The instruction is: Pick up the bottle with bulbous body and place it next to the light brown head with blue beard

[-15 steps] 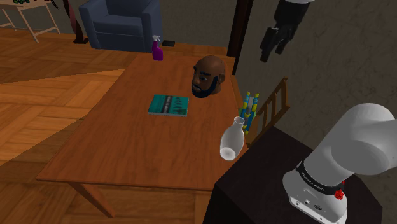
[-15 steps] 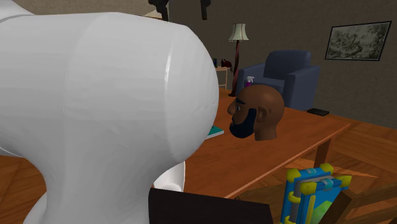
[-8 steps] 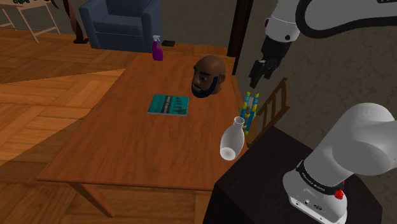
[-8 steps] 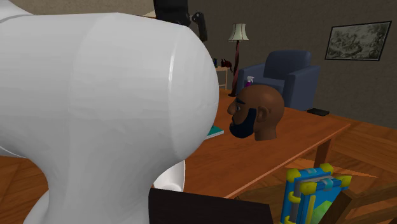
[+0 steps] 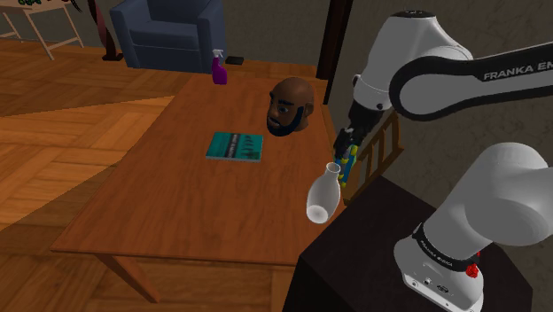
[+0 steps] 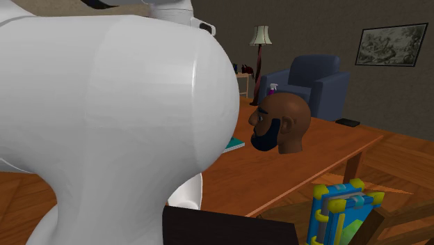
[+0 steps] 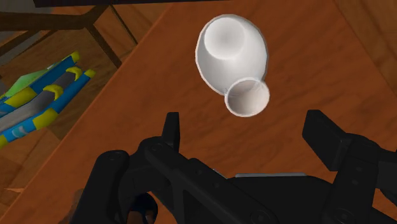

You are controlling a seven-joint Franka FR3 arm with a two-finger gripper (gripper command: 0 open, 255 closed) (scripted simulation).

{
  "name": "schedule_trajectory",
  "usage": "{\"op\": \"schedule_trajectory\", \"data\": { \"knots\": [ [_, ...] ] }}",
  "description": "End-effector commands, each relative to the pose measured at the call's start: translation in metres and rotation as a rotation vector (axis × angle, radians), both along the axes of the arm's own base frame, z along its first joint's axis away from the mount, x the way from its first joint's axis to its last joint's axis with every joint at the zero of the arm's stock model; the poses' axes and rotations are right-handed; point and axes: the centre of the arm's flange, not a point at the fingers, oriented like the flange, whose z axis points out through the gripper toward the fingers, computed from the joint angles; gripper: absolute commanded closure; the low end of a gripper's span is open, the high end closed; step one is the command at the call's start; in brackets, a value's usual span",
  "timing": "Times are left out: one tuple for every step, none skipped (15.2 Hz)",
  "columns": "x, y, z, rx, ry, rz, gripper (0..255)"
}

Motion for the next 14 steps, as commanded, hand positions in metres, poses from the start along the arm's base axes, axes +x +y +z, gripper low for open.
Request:
{"op": "schedule_trajectory", "data": {
  "knots": [
    [0.002, 0.005, -0.022, 0.009, -0.004, 0.004, 0],
    [0.001, 0.008, -0.035, 0.013, -0.005, 0.006, 0],
    [0.001, 0.011, -0.048, 0.018, -0.006, 0.008, 0],
    [0.0, 0.014, -0.057, 0.021, -0.006, 0.01, 0],
    [0.001, 0.014, -0.063, 0.021, -0.006, 0.01, 0],
    [0.001, 0.014, -0.068, 0.021, -0.006, 0.01, 0],
    [0.002, 0.014, -0.073, 0.021, -0.006, 0.01, 0],
    [0.002, 0.014, -0.078, 0.021, -0.006, 0.01, 0],
    [0.002, 0.014, -0.084, 0.021, -0.006, 0.01, 0],
    [0.003, 0.014, -0.089, 0.021, -0.006, 0.01, 0],
    [0.003, 0.014, -0.094, 0.021, -0.006, 0.01, 0],
    [0.004, 0.014, -0.097, 0.021, -0.006, 0.01, 0],
    [0.004, 0.014, -0.097, 0.021, -0.006, 0.01, 0],
    [0.004, 0.014, -0.097, 0.021, -0.006, 0.01, 0]
  ]
}}
